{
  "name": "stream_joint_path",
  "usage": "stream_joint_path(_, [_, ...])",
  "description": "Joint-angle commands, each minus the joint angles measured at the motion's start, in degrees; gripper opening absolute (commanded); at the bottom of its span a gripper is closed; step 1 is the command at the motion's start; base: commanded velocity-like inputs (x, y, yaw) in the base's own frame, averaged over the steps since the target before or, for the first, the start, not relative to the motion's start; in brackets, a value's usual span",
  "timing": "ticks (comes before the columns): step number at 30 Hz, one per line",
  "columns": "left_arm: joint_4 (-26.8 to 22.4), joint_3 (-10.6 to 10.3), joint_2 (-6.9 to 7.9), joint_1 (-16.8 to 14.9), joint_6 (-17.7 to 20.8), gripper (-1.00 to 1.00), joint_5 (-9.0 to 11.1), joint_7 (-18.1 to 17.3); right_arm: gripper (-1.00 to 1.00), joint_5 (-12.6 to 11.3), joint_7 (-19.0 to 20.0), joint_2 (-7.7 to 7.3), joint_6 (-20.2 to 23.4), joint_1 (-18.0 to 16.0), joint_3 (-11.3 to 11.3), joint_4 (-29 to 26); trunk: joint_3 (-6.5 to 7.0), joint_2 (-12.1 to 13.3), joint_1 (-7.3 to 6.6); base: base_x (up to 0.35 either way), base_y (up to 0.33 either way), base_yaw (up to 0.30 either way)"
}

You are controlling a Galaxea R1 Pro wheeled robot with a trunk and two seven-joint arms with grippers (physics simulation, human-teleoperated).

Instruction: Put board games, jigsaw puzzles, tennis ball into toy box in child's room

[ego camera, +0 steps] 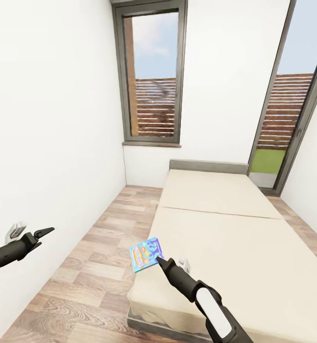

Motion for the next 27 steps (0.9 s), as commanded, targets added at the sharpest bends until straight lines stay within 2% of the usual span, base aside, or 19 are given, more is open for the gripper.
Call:
stream_joint_path(1, [0.01,0.08,0.00,-0.05,0.47,1.00,0.29,0.03,-1.00,-0.30,0.08,0.01,0.22,-0.02,-0.03,0.01,0.12,0.38,-0.23,0.000,0.000,0.000])
stream_joint_path(27, [0.01,-0.01,-0.10,-0.05,0.39,1.00,0.29,0.03,-1.00,-0.14,0.05,0.07,-0.05,0.03,0.00,0.00,4.79,10.81,-5.94,0.000,0.000,0.000])
